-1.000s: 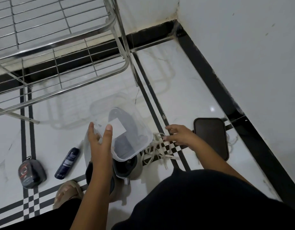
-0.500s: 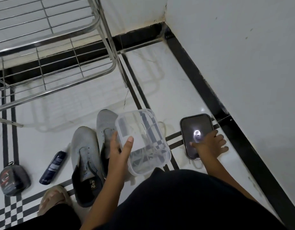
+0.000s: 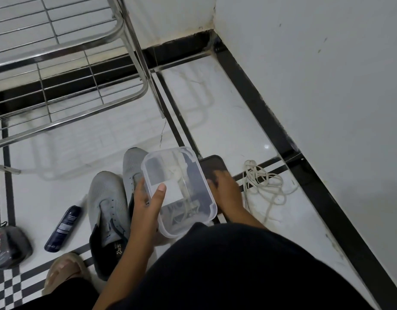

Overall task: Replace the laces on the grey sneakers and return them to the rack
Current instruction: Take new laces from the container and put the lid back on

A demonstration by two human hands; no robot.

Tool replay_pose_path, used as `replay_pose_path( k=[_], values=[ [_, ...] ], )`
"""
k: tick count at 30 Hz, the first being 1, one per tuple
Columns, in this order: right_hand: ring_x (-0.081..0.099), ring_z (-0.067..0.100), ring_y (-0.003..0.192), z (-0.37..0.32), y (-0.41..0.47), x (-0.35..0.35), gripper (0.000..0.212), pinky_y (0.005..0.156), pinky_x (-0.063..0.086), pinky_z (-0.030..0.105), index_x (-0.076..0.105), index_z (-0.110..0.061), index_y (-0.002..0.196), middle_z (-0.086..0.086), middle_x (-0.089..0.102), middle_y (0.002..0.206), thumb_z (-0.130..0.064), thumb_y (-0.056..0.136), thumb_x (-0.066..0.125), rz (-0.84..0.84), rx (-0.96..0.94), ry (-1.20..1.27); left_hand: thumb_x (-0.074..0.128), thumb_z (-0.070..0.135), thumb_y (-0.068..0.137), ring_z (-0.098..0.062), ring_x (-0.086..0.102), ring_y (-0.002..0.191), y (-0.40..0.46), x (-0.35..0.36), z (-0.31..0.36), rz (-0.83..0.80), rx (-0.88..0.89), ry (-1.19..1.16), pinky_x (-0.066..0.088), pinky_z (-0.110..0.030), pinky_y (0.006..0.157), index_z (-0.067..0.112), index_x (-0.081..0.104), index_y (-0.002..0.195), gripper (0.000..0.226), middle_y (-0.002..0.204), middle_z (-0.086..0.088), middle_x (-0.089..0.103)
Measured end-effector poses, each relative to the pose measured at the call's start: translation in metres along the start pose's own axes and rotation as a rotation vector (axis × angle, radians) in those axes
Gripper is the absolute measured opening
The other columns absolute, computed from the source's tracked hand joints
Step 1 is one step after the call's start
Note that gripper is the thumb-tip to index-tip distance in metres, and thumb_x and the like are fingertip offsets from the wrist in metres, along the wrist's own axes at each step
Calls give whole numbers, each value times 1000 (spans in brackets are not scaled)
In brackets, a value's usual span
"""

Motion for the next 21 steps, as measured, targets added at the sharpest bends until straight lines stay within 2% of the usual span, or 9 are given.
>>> replay_pose_path(
  k=[2, 3, 6, 8, 11, 13, 15, 18, 21],
  values=[
    [53, 32, 112, 42, 12, -35, 39, 87, 46, 41, 54, -15, 130, 13, 55, 124, -30, 94, 54, 218, 144, 38, 53, 28, 95, 7, 62, 83, -2, 0, 1, 8, -4, 12, 48, -6, 53, 25, 37, 143, 51, 112, 13, 58],
    [45, 35, 121, 66, 16, -48, 47, 91, 44, 42, 49, -16, 135, 16, 49, 132, -32, 92, 58, 243, 246, -12, 52, 28, 95, 12, 62, 79, -3, 2, 1, -1, -3, 19, 47, -4, 52, 25, 37, 142, 50, 108, 17, 56],
    [6, 44, 143, 135, 21, -53, 98, 106, 29, 60, 13, -30, 151, 17, 5, 158, -57, 77, 70, 33, 572, -126, 58, 38, 89, 5, 64, 88, -3, 11, -6, -39, -19, 7, 52, -11, 59, 27, 34, 144, 62, 114, 12, 58],
    [6, 45, 142, 152, 17, -42, 106, 105, 29, 61, 8, -32, 151, 16, -4, 158, -62, 72, 72, -60, 600, -139, 65, 56, 77, -9, 64, 104, -4, 15, -14, -73, -34, 7, 58, -25, 73, 34, 33, 144, 78, 130, 1, 57],
    [36, 38, 125, 143, 14, -38, 63, 91, 46, 44, 41, -21, 141, 17, 26, 146, -39, 87, 66, 56, 441, -198, 69, 76, 61, -17, 47, 130, -8, 17, -21, -80, -64, 43, 46, -45, 101, 49, 31, 141, 93, 148, 5, 41],
    [50, 32, 112, 131, 8, -38, 38, 84, 48, 35, 53, -13, 131, 16, 44, 133, -16, 93, 58, 160, 330, -264, 69, 78, 58, -19, 46, 131, -7, 18, -24, -85, -68, 54, 44, -48, 103, 52, 31, 139, 93, 149, 6, 39],
    [59, 28, 99, 125, 6, -37, 26, 78, 49, 32, 59, -6, 118, 16, 57, 117, -5, 93, 55, 169, 276, -261, 70, 78, 56, -19, 49, 127, -4, 18, -28, -82, -74, 64, 47, -47, 101, 52, 32, 138, 94, 147, 5, 42],
    [62, 24, 81, 131, 9, -55, 16, 67, 46, 28, 67, -4, 102, 11, 68, 96, -6, 89, 58, 145, 389, 44, 70, 77, 57, -16, 53, 123, -1, 18, -31, -76, -79, 83, 48, -44, 100, 50, 30, 140, 96, 144, 5, 46],
    [65, 21, 75, 98, 8, -88, 20, 64, 53, 27, 68, 0, 106, 11, 68, 90, -5, 86, 64, 38, 420, 575, 67, 81, 56, -17, 45, 131, 3, 20, -27, -69, -45, 162, 42, -45, 106, 45, 24, 145, 105, 150, 6, 37]
  ],
)
Point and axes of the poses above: each hand's wrist, its own y-axis towards the middle knuckle, its own x-axis out of the palm, z = x × y, the point moved 9 cm from there along y, towards the middle knuckle
